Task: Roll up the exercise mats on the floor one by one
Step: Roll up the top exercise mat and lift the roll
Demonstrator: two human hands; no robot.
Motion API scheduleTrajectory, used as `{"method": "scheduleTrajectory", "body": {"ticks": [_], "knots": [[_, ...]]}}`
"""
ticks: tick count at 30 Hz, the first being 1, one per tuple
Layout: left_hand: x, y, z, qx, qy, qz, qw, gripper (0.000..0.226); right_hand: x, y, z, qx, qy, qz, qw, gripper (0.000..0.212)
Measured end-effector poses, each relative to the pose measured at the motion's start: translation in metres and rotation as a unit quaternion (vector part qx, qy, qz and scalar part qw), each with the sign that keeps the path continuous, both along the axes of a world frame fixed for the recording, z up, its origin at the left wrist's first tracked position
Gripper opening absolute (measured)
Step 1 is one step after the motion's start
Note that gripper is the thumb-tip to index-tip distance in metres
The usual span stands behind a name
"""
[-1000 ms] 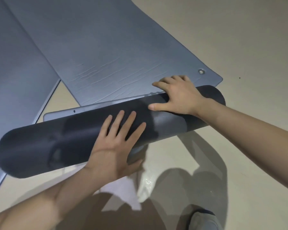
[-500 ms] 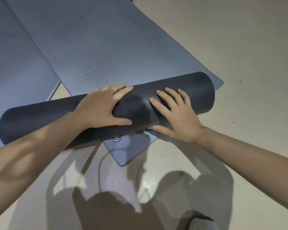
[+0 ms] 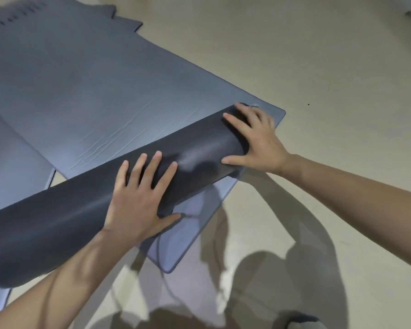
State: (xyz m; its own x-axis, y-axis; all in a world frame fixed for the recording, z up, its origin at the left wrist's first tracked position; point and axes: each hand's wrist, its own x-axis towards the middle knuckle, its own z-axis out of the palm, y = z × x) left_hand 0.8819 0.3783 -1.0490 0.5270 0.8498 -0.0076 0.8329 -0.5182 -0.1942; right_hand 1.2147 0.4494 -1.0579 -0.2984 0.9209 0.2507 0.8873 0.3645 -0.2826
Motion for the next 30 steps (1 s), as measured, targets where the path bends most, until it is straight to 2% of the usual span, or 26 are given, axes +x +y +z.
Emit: {"method": "scheduleTrajectory", "body": {"ticks": [3, 6, 10, 15, 19, 24, 27, 30], "knots": [[-0.003, 0.022, 0.005, -0.009, -0.016, 0.017, 1.0, 0.121, 0.025, -0.012, -0.016, -0.075, 0.095, -0.128, 0.984, 0.107], [-0.012, 0.047, 0.014, -0.037, -0.048, 0.024, 0.998, 0.131, 0.031, -0.012, -0.018, -0.169, 0.231, -0.089, 0.954, 0.106], [-0.023, 0.093, 0.029, -0.097, -0.056, 0.05, 0.992, 0.135, 0.017, 0.016, -0.014, -0.205, 0.314, -0.088, 0.923, 0.105], [-0.019, 0.11, 0.03, -0.047, -0.027, 0.027, 0.998, 0.108, 0.0, 0.062, 0.008, -0.216, 0.355, -0.098, 0.904, 0.095], [0.022, 0.097, 0.028, -0.102, -0.016, 0.098, 0.99, 0.123, -0.013, 0.048, 0.024, -0.263, 0.352, -0.12, 0.89, 0.095], [0.045, 0.069, 0.052, -0.181, -0.021, 0.166, 0.969, 0.13, -0.028, -0.014, 0.052, -0.331, 0.349, -0.154, 0.863, 0.096], [0.047, 0.038, 0.067, -0.199, -0.033, 0.184, 0.962, 0.127, -0.031, -0.046, 0.072, -0.373, 0.329, -0.158, 0.853, 0.093], [0.047, -0.001, 0.084, -0.203, -0.091, 0.225, 0.949, 0.117, -0.04, -0.073, 0.092, -0.399, 0.316, -0.175, 0.843, 0.095]]}}
